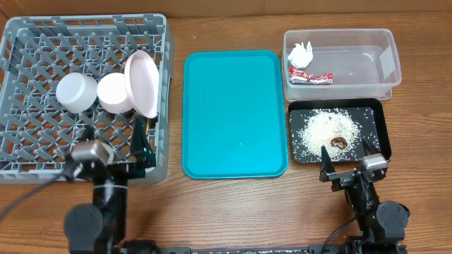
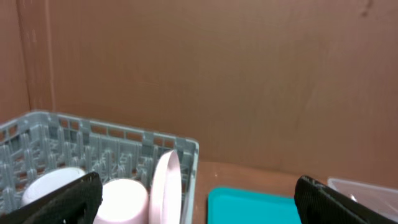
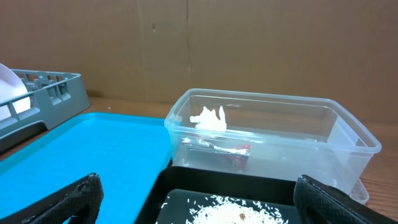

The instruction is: Sort waste into correct bins and load items into the dishwasher

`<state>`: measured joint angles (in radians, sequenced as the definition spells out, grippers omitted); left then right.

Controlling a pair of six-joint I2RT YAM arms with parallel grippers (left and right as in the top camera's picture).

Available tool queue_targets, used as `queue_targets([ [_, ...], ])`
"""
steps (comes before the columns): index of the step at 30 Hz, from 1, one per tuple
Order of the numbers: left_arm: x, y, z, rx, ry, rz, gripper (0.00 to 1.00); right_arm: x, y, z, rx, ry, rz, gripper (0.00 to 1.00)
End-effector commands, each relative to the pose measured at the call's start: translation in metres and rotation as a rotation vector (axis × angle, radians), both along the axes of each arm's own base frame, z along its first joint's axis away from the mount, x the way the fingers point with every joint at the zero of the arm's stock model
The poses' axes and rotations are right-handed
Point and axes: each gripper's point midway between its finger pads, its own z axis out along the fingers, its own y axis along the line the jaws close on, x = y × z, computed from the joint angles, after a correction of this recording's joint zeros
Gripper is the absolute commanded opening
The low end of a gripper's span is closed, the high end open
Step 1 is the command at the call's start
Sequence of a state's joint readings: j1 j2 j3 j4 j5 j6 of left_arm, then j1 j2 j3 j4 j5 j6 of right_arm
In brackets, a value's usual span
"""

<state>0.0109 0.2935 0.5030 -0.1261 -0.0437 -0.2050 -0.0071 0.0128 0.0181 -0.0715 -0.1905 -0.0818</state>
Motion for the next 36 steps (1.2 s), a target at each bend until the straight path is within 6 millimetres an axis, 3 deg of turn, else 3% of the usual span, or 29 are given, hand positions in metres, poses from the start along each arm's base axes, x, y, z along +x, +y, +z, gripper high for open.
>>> queue_targets([
  [1,-0.005,0.002,-0.018,0.029,-0.045,0.006,1.0,0.001,-0.003,-0.002,0.006,-0.002,-0.015,1.0],
  [9,-0.015,0.005,-0.049,0.032,-0.114,0.021,1.0,0.001,-0.003,-0.002,0.006,-0.002,-0.015,1.0],
  [16,-0.002,0.006,-0.086,0.035,-0.086,0.023,1.0,0.001,-0.003,-0.002,0.006,-0.002,-0.015,1.0],
  [21,0.006,0.009,-0.125,0.025,0.001,0.037,1.0,0.001,-0.003,-0.002,0.006,-0.002,-0.015,1.0],
  [28,0.006,0.009,-0.131,0.025,0.026,0.037,1.0,0.001,-0.003,-0.002,0.006,-0.002,-0.015,1.0],
  [33,0.006,0.009,-0.165,0.023,0.167,0.035,1.0,0.001,-0.003,-0.002,0.006,-0.002,-0.015,1.0],
  [36,0.007,0.007,-0.165,0.021,0.165,0.024,1.0,0.001,-0.003,-0.002,0.006,-0.002,-0.015,1.0],
])
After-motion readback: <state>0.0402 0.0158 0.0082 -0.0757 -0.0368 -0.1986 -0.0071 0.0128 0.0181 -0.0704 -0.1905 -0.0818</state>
